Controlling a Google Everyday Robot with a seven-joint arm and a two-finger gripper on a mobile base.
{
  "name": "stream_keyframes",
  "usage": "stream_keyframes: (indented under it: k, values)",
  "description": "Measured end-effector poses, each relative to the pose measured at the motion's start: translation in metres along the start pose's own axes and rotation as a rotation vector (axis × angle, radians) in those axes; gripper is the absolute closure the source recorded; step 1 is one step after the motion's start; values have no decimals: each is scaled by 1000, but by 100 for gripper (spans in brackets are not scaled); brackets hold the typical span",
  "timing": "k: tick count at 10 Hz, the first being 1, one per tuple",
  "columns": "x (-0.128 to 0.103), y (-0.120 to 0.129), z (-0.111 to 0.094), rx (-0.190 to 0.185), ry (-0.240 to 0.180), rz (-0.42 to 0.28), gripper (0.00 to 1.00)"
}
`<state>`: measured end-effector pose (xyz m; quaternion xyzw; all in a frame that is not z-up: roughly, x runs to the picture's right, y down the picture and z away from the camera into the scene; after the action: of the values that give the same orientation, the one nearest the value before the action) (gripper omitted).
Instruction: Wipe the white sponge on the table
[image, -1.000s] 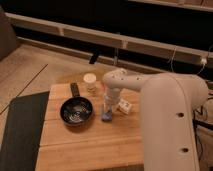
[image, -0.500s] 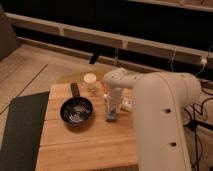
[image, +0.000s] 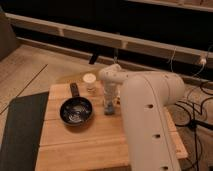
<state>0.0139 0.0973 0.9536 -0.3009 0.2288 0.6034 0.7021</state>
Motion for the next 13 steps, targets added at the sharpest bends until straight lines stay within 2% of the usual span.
stream_keyframes:
  k: [2, 4, 5, 7, 8, 10, 13]
  values:
    - [-16, 26, 0, -61, -27, -38, 100]
    - [-25, 60, -1, -141, -54, -63, 100]
    - [-24, 77, -2, -174, -63, -78, 100]
    - [-13, 103, -6, -214, -70, -103, 100]
    - [-2, 110, -7, -221, -64, -109, 100]
    - [20, 107, -12, -196, -54, -105, 100]
    - [60, 70, -12, -150, -17, -25, 100]
